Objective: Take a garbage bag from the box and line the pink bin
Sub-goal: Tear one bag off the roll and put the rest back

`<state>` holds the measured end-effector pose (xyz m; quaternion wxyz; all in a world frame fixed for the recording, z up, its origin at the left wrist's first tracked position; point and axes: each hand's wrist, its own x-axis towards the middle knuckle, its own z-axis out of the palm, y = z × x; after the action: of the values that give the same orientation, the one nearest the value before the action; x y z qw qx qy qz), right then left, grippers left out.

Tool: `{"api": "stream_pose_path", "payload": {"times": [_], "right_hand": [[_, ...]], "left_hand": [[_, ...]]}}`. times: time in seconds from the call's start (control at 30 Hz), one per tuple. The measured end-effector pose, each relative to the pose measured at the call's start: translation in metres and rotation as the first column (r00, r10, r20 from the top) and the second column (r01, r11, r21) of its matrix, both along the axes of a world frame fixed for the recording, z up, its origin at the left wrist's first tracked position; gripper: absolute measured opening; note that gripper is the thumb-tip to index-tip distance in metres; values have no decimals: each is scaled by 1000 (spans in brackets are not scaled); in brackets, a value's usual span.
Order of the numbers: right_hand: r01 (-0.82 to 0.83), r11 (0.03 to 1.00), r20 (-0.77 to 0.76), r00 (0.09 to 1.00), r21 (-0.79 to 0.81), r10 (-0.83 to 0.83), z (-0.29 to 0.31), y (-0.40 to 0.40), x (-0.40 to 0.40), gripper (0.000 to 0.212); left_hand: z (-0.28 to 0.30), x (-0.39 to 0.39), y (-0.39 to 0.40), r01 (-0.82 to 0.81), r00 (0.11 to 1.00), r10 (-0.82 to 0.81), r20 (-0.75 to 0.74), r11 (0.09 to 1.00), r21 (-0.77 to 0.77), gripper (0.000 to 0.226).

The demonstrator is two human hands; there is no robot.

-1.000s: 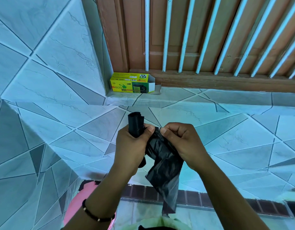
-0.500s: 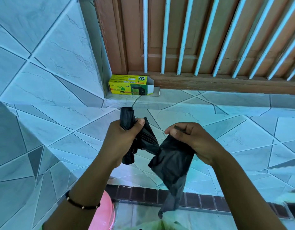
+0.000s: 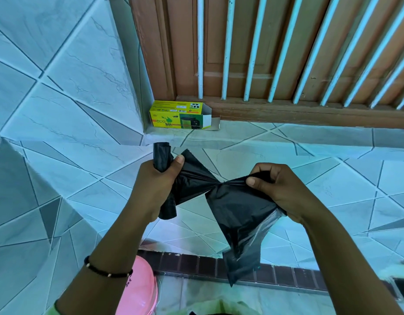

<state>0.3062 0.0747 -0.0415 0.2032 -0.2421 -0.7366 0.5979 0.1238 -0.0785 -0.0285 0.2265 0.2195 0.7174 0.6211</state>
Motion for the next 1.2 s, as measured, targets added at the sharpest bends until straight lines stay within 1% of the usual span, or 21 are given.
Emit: {"api": "stream_pose_path", "payload": {"times": [0.07, 0.23, 0.33, 0.4, 0.43, 0.5, 0.53, 0.57, 0.6, 0.63, 0.67, 0.73, 0.8, 0.87, 0.9, 0.97, 1.0, 1.03, 1.13, 1.17, 1.2], "right_hand": [[-7, 999, 19, 1000, 48, 6, 1, 2, 2, 18], [-4, 995, 39, 999, 100, 0, 3, 5, 4, 16], [-6, 992, 33, 999, 127, 2, 1, 6, 2, 16], [-10, 987, 57, 998, 161, 1, 0, 6, -1, 17], [-14, 977, 96, 995, 211, -7, 0, 8, 1, 18], [37, 942, 157, 983, 334, -95, -1, 20, 13, 22], [97, 942, 138, 979, 320, -148, -1, 30, 25, 24], [156, 956, 85, 980, 250, -182, 2, 35, 36, 23], [206, 959, 38, 975, 193, -217, 4, 43, 44, 20], [221, 961, 3, 974, 168, -225, 7, 46, 47, 17], [211, 960, 0, 977, 185, -215, 8, 47, 45, 15], [146, 967, 12, 988, 209, -152, 8, 40, 29, 13], [101, 979, 13, 994, 177, -105, 4, 29, 14, 12], [73, 992, 0, 997, 100, -74, -2, 20, 7, 15], [43, 997, -6, 999, 68, -43, -5, 15, 5, 17], [-17, 1000, -4, 1000, 3, 17, -8, 4, 0, 17], [-39, 999, -1, 999, -36, 39, -9, -1, -3, 22], [-48, 996, 4, 999, -69, 48, -9, -7, -8, 31], [-58, 993, 60, 996, -101, 65, -8, -19, -23, 54], [-67, 989, 80, 994, -134, 78, -7, -23, -28, 56], [-76, 982, 93, 991, -170, 93, -8, -27, -32, 54]], "left_hand": [[-2, -1, 0, -13, 999, 13, 29, 1000, 19, 30], [-5, 0, 3, -63, 995, 60, 78, 997, 35, 26], [-6, 1, 4, -95, 994, 91, 62, 993, 64, 26], [-7, 1, 5, -107, 993, 105, 45, 993, 55, 26], [-7, -2, 3, -143, 989, 141, 38, 989, 49, 27], [-8, -23, -8, -314, 949, 310, 65, 946, 75, 28], [-7, -39, -16, -398, 916, 388, 106, 911, 105, 26], [-2, -52, -23, -448, 891, 431, 146, 886, 121, 23], [1, -60, -27, -446, 890, 426, 164, 887, 120, 22], [2, -64, -27, -407, 907, 388, 165, 907, 109, 22], [1, -62, -22, -350, 929, 334, 157, 932, 93, 24], [0, -46, -9, -233, 964, 222, 143, 970, 64, 28], [-2, -29, 1, -144, 979, 138, 153, 989, 28, 32], [-6, -22, 5, -89, 974, 83, 211, 996, 22, 40], [-5, -18, 5, -57, 965, 46, 259, 998, 34, 47], [-4, -13, 7, 23, 924, -48, 379, 997, 71, 66], [-4, -10, 9, 56, 905, -86, 417, 995, 85, 68], [-6, -6, 10, 94, 900, -120, 418, 992, 81, 65], [-11, 8, 16, 229, 917, -227, 327, 973, 32, 49], [-13, 12, 17, 262, 916, -258, 307, 965, 29, 43], [-14, 16, 18, 288, 913, -283, 293, 957, 27, 40]]}}
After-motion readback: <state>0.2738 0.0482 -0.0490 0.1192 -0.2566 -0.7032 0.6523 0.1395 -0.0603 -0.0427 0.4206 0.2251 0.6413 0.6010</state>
